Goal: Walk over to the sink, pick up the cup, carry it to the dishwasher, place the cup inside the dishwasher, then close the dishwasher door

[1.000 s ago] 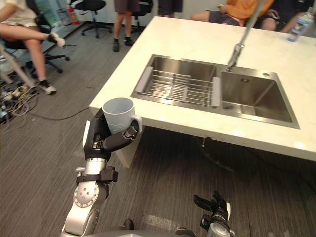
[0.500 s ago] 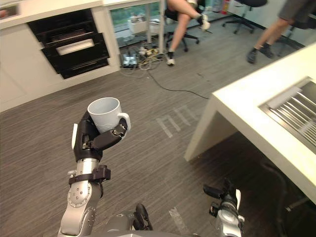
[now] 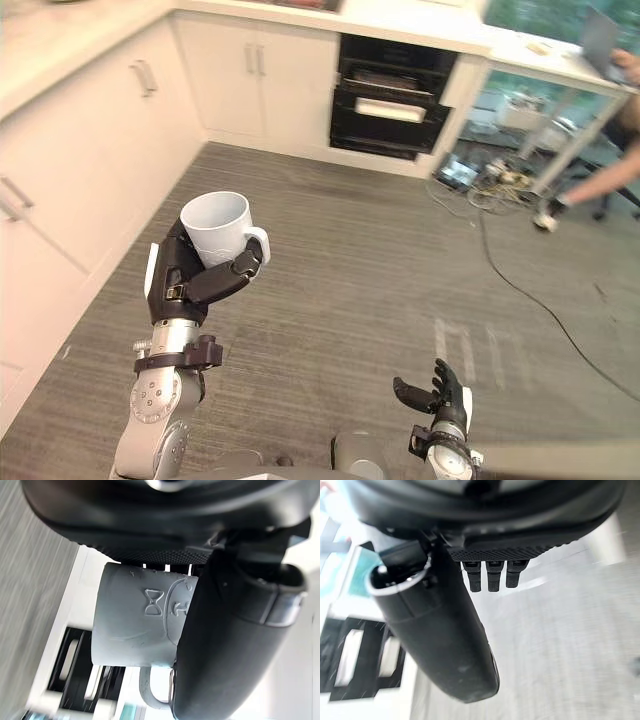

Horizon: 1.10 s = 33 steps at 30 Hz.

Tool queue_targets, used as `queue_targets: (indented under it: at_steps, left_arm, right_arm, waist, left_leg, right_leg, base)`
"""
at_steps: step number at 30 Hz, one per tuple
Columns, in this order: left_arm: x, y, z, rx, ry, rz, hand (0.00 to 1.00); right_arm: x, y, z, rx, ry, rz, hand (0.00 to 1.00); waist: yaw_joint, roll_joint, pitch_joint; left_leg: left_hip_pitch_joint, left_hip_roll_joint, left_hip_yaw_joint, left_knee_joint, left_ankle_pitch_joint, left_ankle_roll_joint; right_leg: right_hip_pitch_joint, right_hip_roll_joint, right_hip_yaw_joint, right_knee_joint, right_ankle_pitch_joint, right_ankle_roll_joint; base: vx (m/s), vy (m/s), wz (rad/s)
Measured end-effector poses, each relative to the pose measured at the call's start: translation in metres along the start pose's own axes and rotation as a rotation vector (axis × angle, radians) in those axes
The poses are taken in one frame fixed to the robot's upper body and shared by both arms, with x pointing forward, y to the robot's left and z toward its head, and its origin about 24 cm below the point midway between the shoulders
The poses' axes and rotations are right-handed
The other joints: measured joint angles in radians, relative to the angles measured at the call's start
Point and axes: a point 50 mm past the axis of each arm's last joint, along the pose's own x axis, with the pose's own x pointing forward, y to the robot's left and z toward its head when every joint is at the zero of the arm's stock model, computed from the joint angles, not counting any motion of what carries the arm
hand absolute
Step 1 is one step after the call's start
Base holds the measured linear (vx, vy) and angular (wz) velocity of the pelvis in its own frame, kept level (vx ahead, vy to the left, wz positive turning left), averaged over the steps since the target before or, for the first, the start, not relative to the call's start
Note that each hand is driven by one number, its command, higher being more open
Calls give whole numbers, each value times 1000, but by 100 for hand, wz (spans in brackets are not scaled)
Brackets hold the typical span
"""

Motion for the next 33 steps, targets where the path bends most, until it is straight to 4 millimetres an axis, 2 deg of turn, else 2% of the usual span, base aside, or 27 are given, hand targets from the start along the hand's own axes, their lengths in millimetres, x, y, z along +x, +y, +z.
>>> queue_targets:
  at_steps: [2, 3, 10, 13, 15, 17, 20, 22, 24, 26, 29, 30, 31, 32, 33]
  left_arm:
    - [-1, -1, -1, -9, 6, 2, 30]
    - [-19, 10, -19, -3, 117, 49, 30]
    - [-19, 11, -21, -8, 125, 53, 30]
    - [-19, 9, -32, -21, 165, 52, 30]
    - [-20, 10, -46, -34, 225, 71, 30]
    - [-16, 9, -53, -46, 246, 71, 30]
    - [-6, 6, -56, -37, 252, 48, 30]
    - [-4, 9, -54, -32, 241, 61, 30]
    - [-3, 17, -52, -19, 228, 90, 30]
    - [-2, 23, -47, -21, 212, 115, 30]
    - [0, 26, -37, -17, 170, 121, 30]
    - [-2, 24, -37, -18, 173, 113, 30]
    - [-3, 24, -35, -17, 165, 113, 30]
    - [-3, 25, -31, -14, 153, 111, 30]
    - [-2, 23, -26, -12, 133, 98, 30]
  right_arm:
    - [0, 1, 12, 2, -57, 7, 90]
    - [-9, 0, -10, -23, 22, 25, 90]
    - [-12, 3, -16, -13, 45, 26, 90]
    - [-15, 2, -33, -24, 116, 16, 90]
    - [-17, 2, -48, -39, 187, 9, 90]
    - [-14, 6, -56, -52, 234, 13, 90]
    - [1, 6, -56, -90, 272, 10, 90]
    - [10, 6, -48, -103, 254, 7, 90]
    - [18, 7, -36, -104, 219, 7, 90]
    - [24, 9, -26, -101, 185, 5, 90]
    - [33, 7, -10, -95, 132, -17, 90]
    - [32, 5, -10, -97, 131, -25, 90]
    - [31, 8, -9, -89, 129, -22, 90]
    - [30, 11, -8, -82, 124, -15, 90]
    - [26, 15, -9, -71, 117, -5, 90]
  waist:
    - [10, 3, -2]
    - [10, 19, -78]
    - [2, 20, -84]
    - [-11, 17, -103]
    - [-15, 23, -117]
    - [-15, 24, -109]
    - [-22, 43, -81]
    - [-16, 48, -64]
    - [-13, 43, -56]
    - [-10, 35, -47]
    - [-11, 20, 24]
    - [-9, 16, 28]
    - [-13, 10, 40]
    - [-14, 6, 47]
    - [-15, 16, 58]
  left_leg:
    - [21, 25, 1, -23, -1, -10]
    - [-14, 170, 94, -78, 55, -80]
    - [11, 181, 137, -101, 56, -81]
    - [17, 185, 141, -116, 60, -87]
    - [24, 192, 147, -135, 66, -96]
    - [18, 197, 146, -149, 75, -105]
    - [-19, 201, 137, -136, 83, -111]
    - [-19, 201, 136, -135, 83, -111]
    - [-24, 199, 133, -133, 81, -109]
    - [-43, 190, 135, -105, 60, -93]
    - [-64, 149, 115, 9, -24, -54]
    - [-66, 136, 112, 27, -48, -44]
    - [-53, 120, 103, 31, -60, -29]
    - [-44, 115, 96, 30, -63, -23]
    - [-23, 124, 78, 30, -71, -12]
  right_leg:
    - [34, 19, -19, -41, 9, -15]
    - [99, 7, -9, -174, 71, -10]
    - [97, 14, 9, -192, 71, -15]
    - [97, 4, -40, -193, 70, -16]
    - [87, -3, -99, -193, 69, -18]
    - [73, -8, -144, -193, 71, -23]
    - [67, -17, -189, -187, 74, -27]
    - [73, -17, -199, -191, 75, -27]
    - [77, -19, -205, -199, 76, -26]
    - [60, -26, -202, -177, 66, -18]
    - [19, -90, -197, 13, -30, 8]
    - [-9, -103, -182, 92, -40, 2]
    - [-63, -121, -157, 225, -21, -2]
    - [-99, -125, -149, 308, 2, -27]
    - [-144, -107, -150, 373, -18, -37]
  base:
    - [174, -118, 17]
    - [0, 0, 0]
    - [3, -3, -16]
    - [51, -19, -2]
    - [73, -56, -6]
    - [36, -67, -1]
    - [31, -49, 23]
    - [17, -6, 19]
    - [6, 16, 10]
    - [-13, 69, 3]
    - [-37, 117, 18]
    - [-1, 177, 31]
    - [45, 157, 27]
    - [132, 134, 34]
    - [206, 78, 30]
